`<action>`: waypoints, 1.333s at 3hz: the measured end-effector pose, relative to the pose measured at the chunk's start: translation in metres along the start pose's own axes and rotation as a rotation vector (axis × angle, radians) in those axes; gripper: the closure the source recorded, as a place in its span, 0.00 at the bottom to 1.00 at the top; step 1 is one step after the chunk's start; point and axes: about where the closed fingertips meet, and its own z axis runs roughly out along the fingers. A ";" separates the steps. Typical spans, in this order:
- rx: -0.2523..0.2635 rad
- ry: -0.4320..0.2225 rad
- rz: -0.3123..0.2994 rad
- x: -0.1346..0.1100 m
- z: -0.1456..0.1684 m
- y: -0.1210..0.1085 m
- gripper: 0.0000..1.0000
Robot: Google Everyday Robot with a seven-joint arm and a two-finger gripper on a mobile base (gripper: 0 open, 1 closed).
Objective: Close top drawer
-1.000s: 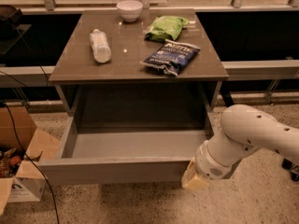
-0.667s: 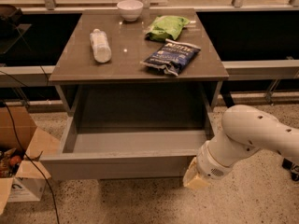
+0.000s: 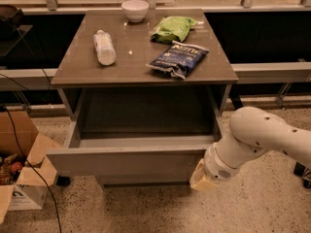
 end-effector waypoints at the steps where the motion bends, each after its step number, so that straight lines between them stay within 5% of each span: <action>1: 0.062 -0.008 0.003 -0.003 0.002 -0.020 1.00; 3: 0.184 -0.023 -0.017 -0.012 -0.002 -0.083 1.00; 4: 0.185 -0.023 -0.017 -0.012 -0.002 -0.082 1.00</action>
Offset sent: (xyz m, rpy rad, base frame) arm 0.1427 -0.0003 -0.0017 -0.0359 -0.3003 -0.0822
